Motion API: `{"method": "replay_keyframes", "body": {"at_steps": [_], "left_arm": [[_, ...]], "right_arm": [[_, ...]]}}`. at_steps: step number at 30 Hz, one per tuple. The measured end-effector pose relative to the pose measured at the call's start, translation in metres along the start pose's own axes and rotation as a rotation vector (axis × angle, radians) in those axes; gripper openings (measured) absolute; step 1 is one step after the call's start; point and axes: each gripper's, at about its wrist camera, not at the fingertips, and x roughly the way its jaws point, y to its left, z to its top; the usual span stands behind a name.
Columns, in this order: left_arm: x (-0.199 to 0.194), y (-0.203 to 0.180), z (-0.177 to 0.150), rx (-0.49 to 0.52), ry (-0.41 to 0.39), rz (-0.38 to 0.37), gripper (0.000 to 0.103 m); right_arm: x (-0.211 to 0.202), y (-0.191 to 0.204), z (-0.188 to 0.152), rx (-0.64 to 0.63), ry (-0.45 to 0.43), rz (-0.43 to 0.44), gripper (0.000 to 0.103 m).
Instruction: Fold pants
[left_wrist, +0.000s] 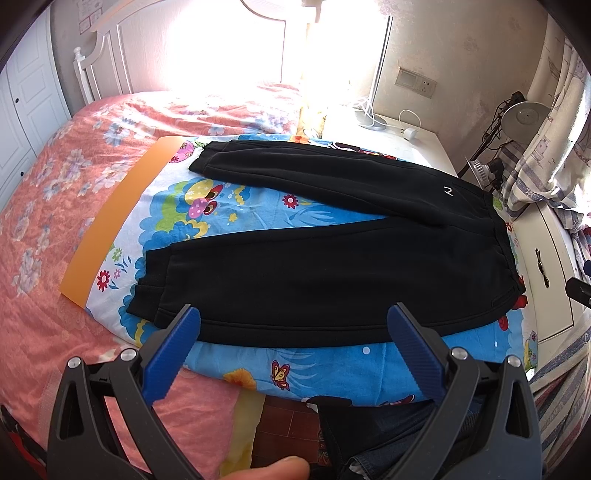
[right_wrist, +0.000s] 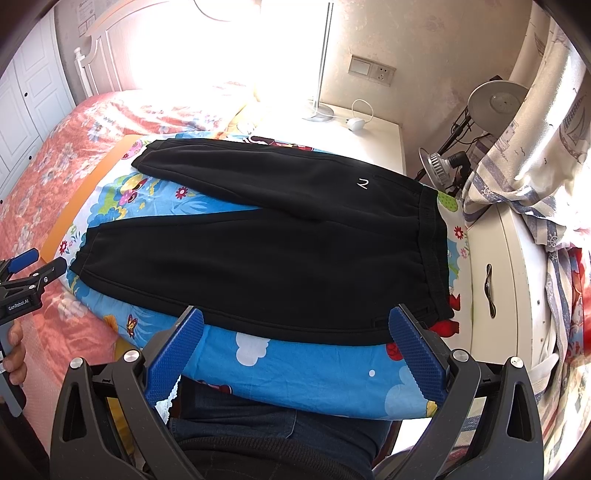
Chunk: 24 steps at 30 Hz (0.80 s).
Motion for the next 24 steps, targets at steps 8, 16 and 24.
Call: {"method": "replay_keyframes", "body": {"at_steps": [8,16,24], "left_arm": [[0.0014,-0.0013,0.001,0.001,0.001,-0.001,0.101],[0.0017,-0.0024,0.0013,0.002,-0.004,0.0,0.101],[0.0016,-0.0021,0.0012,0.001,-0.004,0.001,0.101]], "right_arm": [[-0.0001,-0.0003,0.0002,-0.001,-0.001,-0.001,0.097],[-0.0002,-0.0006,-0.0005,-0.001,-0.005,-0.001,0.097],[-0.0003,-0.0003,-0.001,0.001,-0.003,0.002,0.097]]}}
